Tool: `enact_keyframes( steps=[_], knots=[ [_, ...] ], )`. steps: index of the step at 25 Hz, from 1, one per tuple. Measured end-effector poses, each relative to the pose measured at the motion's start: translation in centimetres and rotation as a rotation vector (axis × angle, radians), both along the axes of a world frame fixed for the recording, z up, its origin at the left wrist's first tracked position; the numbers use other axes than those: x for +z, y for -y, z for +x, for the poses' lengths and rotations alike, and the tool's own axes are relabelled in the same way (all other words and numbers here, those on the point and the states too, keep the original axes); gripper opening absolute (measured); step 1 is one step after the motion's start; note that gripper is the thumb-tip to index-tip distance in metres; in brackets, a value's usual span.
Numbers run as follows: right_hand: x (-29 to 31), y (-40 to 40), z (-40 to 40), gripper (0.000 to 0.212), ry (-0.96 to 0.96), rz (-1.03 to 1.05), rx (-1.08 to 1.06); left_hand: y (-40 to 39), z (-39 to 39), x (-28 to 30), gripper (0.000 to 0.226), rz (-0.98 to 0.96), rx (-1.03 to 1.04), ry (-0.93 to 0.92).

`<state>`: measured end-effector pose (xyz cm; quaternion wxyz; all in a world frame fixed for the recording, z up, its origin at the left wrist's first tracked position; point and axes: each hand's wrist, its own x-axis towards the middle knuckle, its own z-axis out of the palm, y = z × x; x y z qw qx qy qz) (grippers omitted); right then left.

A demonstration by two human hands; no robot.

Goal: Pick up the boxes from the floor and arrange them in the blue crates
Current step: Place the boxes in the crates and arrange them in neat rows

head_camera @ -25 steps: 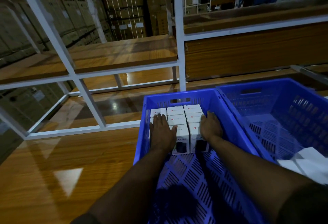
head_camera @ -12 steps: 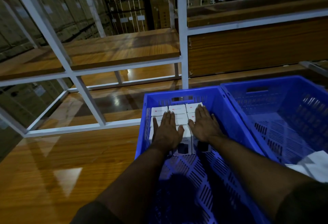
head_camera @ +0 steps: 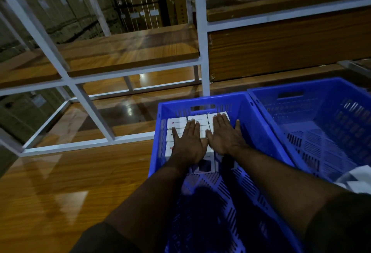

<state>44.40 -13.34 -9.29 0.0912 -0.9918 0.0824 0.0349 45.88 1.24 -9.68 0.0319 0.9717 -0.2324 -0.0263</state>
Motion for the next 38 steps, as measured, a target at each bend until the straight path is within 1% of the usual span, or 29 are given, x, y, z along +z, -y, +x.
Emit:
enact_keyframes(
  steps=[1, 3, 6, 11, 15, 18, 20, 24, 28, 30, 32, 35, 38],
  knots=[
    [0.0, 0.0, 0.0, 0.073, -0.005, -0.002, 0.004, 0.0, -0.1, 0.0, 0.075, 0.0, 0.001, -0.002],
    [-0.2, 0.0, 0.0, 0.072, 0.001, -0.007, 0.009, 0.1, -0.2, 0.0, 0.081, 0.017, 0.007, 0.003],
    [0.0, 0.1, 0.0, 0.073, -0.011, 0.016, 0.016, 0.3, 0.0, 0.0, 0.068, 0.003, 0.015, -0.02],
    [0.4, 0.4, -0.4, 0.074, 0.012, 0.066, 0.029, 0.4, -0.3, 0.6, 0.066, -0.009, 0.028, -0.049],
    [1.4, 0.8, -1.3, 0.067, 0.038, 0.119, 0.017, 0.4, -0.5, 1.3, 0.065, -0.018, 0.028, -0.066],
    [2.5, 0.9, -2.5, 0.064, 0.101, 0.179, -0.015, 0.5, -0.3, 1.8, 0.066, -0.03, 0.049, -0.122],
    [3.1, 1.0, -3.4, 0.062, 0.11, 0.191, -0.021, 0.6, -0.4, 2.3, 0.065, -0.054, 0.054, -0.163],
    [3.9, 1.2, -4.9, 0.061, 0.085, 0.181, -0.011, 1.2, -2.3, 2.6, 0.062, -0.125, 0.016, -0.105],
    [4.8, 1.7, -6.3, 0.063, 0.058, 0.135, 0.019, 2.8, -4.3, 3.3, 0.06, -0.19, 0.033, -0.084],
    [5.3, 2.3, -7.2, 0.061, 0.092, 0.142, 0.033, 3.8, -5.1, 3.9, 0.059, -0.203, 0.028, -0.063],
    [5.9, 3.1, -8.3, 0.061, 0.184, 0.152, 0.055, 4.9, -6.1, 4.3, 0.057, -0.239, 0.023, -0.038],
    [6.9, 4.7, -9.9, 0.062, 0.368, 0.141, 0.102, 6.7, -7.3, 5.2, 0.056, -0.342, 0.029, -0.013],
    [7.4, 6.7, -11.3, 0.062, 0.404, 0.199, 0.07, 8.8, -8.0, 5.8, 0.055, -0.487, 0.008, 0.036]
  ],
)
